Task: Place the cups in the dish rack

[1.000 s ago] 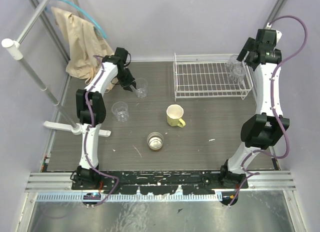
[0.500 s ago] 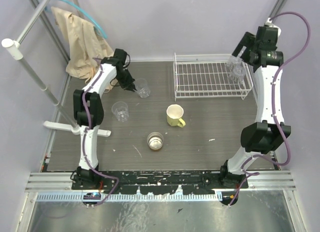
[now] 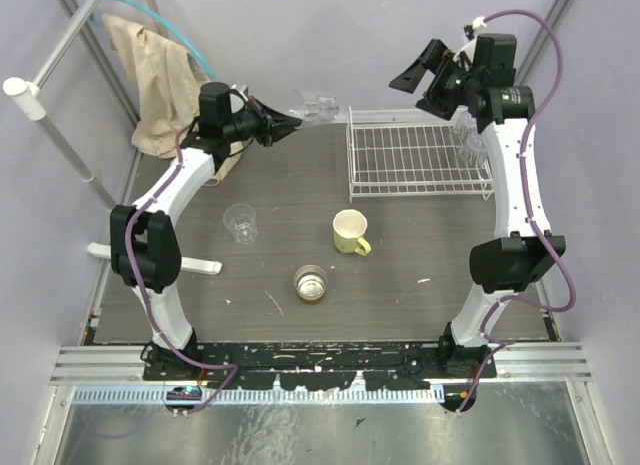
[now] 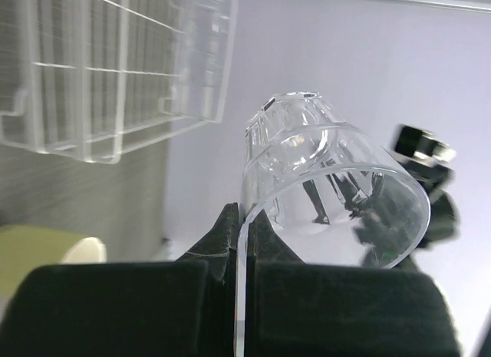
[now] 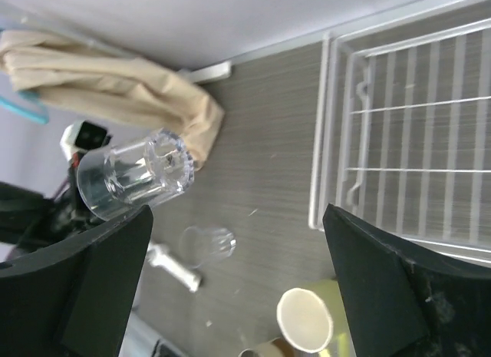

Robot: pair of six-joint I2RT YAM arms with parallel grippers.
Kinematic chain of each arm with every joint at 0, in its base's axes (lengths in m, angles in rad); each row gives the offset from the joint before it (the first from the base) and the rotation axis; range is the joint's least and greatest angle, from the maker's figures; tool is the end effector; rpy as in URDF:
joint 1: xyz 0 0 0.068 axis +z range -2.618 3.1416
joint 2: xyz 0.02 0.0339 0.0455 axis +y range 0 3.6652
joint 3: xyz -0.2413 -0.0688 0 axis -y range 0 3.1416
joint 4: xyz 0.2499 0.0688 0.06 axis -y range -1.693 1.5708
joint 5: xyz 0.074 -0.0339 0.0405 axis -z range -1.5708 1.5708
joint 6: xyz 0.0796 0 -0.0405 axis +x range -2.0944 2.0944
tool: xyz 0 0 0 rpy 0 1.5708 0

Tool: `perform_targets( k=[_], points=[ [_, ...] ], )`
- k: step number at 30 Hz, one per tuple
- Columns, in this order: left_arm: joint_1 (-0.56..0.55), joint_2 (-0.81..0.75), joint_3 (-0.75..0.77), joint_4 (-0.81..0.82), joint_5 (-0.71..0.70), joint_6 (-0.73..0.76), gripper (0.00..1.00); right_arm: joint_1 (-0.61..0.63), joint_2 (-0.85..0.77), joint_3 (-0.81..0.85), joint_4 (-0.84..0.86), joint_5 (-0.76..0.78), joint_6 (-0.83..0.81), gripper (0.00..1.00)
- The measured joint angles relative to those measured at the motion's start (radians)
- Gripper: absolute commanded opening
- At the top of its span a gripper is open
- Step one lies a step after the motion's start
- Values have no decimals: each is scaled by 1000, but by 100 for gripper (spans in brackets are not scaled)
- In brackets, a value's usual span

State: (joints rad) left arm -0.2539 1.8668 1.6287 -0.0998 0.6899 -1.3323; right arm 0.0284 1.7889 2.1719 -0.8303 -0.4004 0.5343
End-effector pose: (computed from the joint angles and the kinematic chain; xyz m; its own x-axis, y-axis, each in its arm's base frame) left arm 0.4472 -0.1684 0.2988 -0.8288 -0.5592 -0.0179 -0.1287 0.2217 -0.9666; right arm 0.4133 0.0428 0.4344 -0.5643 0.4531 -0.6901 -0.1047 0.7899 0.6042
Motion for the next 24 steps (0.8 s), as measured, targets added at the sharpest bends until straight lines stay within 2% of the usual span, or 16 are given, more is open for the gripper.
perform_targets(
  k=[6,10,13,15,24],
  points=[
    [-1,0,-36,304,97,-259,0,10,13,-142,163,-225,203,100],
    [-6,0,-36,441,134,-369,0,23,-11,-338,381,-333,403,100],
    [-18,0,-36,483,148,-416,0,35,-33,-489,576,-388,573,100],
    [-28,0,-37,493,153,-432,0,47,-34,-533,669,-409,660,100],
    [-51,0,-95,505,163,-453,0,91,-51,-543,953,-456,876,100]
  ],
)
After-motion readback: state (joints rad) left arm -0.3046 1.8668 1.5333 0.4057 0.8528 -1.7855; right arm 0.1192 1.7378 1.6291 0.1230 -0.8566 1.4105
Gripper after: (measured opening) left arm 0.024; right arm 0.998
